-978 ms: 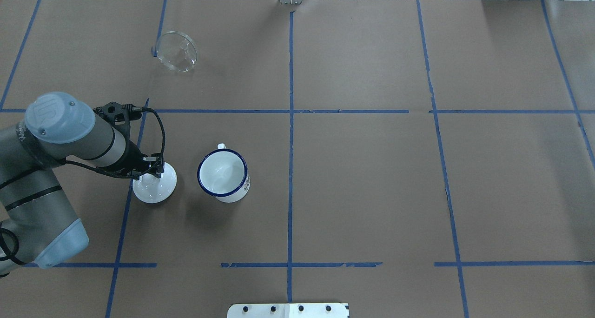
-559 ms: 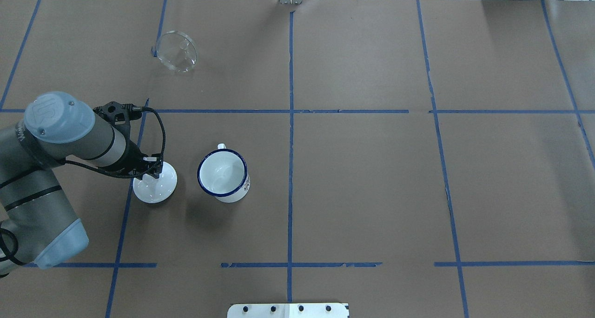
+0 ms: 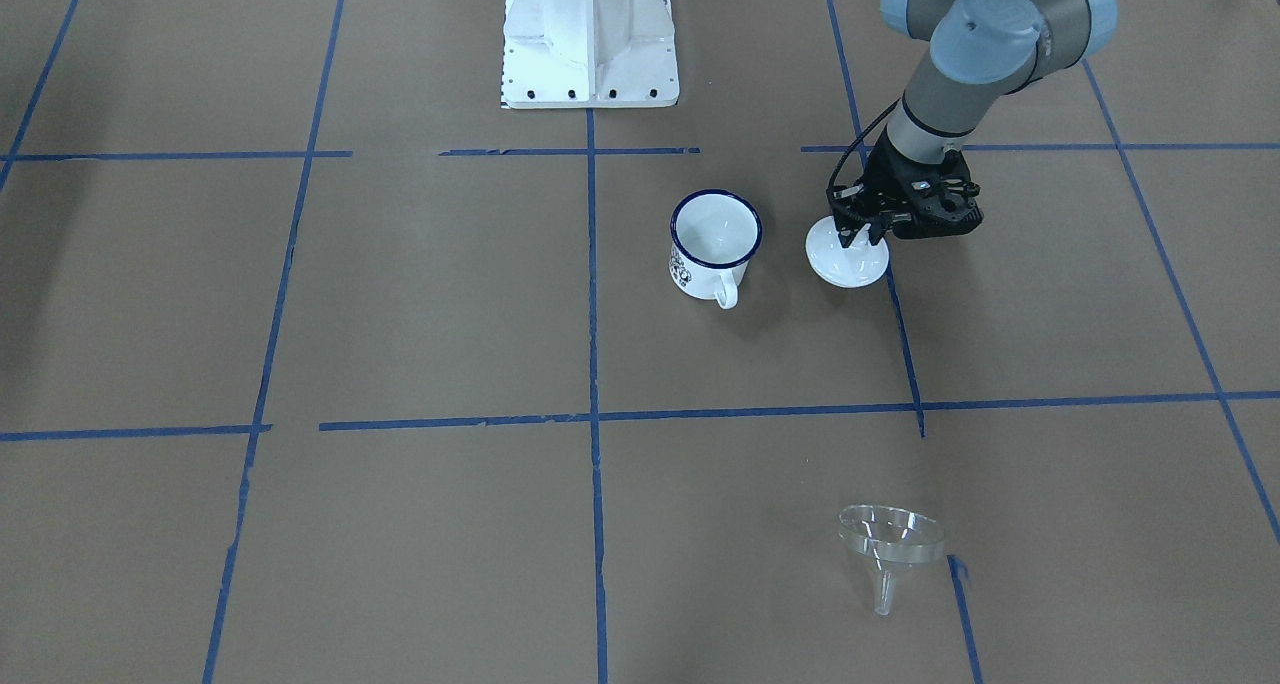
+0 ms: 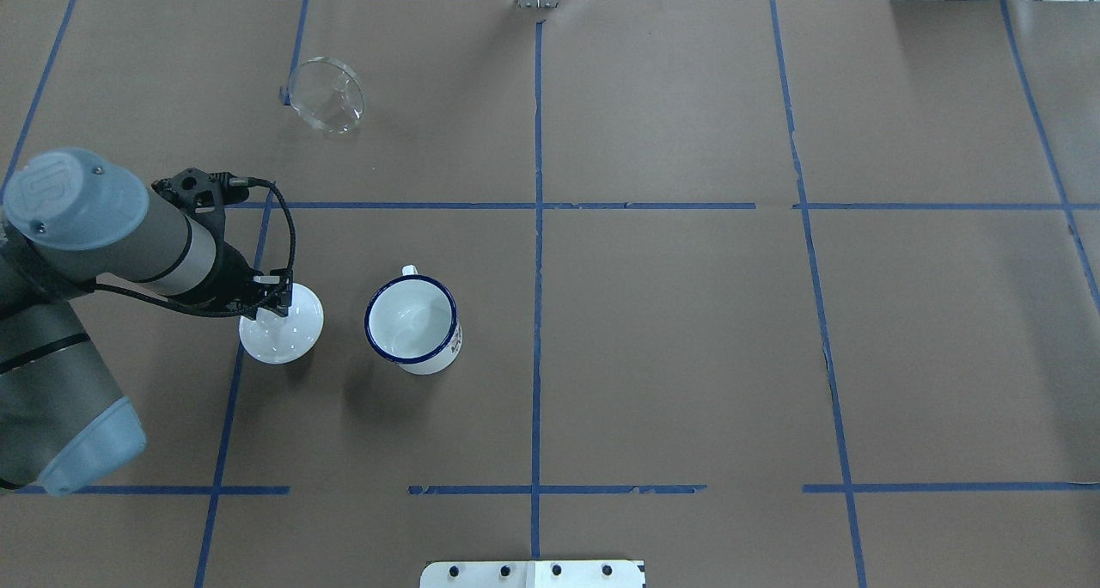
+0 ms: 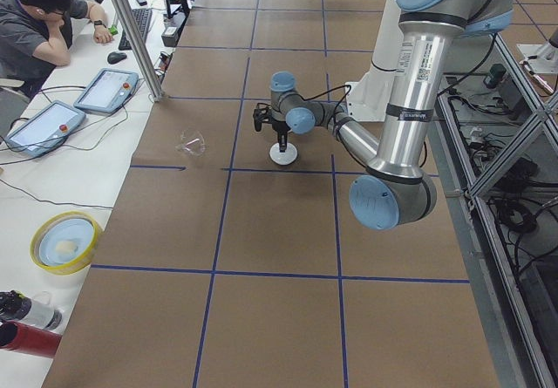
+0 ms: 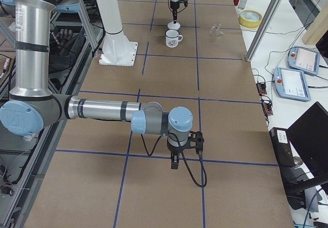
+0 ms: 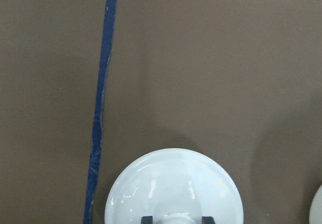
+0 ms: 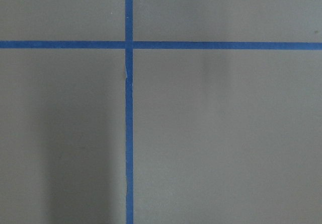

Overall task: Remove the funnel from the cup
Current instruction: 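Lift the white funnel and carry it over the mug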

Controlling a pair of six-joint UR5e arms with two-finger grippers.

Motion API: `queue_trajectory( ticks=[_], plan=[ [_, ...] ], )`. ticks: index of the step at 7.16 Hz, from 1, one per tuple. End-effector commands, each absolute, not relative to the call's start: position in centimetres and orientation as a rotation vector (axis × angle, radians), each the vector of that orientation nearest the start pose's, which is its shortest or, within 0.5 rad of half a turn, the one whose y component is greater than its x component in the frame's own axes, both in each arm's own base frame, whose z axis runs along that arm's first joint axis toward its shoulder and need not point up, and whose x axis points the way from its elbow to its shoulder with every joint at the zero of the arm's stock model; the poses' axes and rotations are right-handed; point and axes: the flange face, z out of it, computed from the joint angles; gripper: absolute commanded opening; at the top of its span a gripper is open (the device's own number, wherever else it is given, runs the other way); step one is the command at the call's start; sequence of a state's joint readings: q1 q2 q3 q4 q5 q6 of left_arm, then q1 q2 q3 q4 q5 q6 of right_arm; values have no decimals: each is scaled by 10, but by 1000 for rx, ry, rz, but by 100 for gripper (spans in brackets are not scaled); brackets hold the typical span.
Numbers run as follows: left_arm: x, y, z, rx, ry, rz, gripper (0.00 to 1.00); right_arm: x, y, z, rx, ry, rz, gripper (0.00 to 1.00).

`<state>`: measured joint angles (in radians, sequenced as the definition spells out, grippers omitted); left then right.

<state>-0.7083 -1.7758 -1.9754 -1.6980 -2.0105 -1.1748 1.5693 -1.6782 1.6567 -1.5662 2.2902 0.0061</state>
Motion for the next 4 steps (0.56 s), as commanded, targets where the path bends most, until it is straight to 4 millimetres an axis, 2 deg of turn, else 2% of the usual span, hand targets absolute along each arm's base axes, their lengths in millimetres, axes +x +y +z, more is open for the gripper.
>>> queue_trajectory(
  ticks=[1, 2, 3, 4],
  plan=[
    [278, -423, 299, 67, 799, -157, 0, 67, -445, 671, -20, -719, 11, 100],
    [276, -424, 257, 63, 794, -163, 0, 67, -445, 670, -19, -719, 10, 100],
    [290, -436, 207, 38, 778, -183, 0, 67, -445, 670, -19, -719, 10, 100],
    [299, -439, 183, -1, 808, -233, 0, 67, -445, 670, -19, -719, 10, 100]
  ],
)
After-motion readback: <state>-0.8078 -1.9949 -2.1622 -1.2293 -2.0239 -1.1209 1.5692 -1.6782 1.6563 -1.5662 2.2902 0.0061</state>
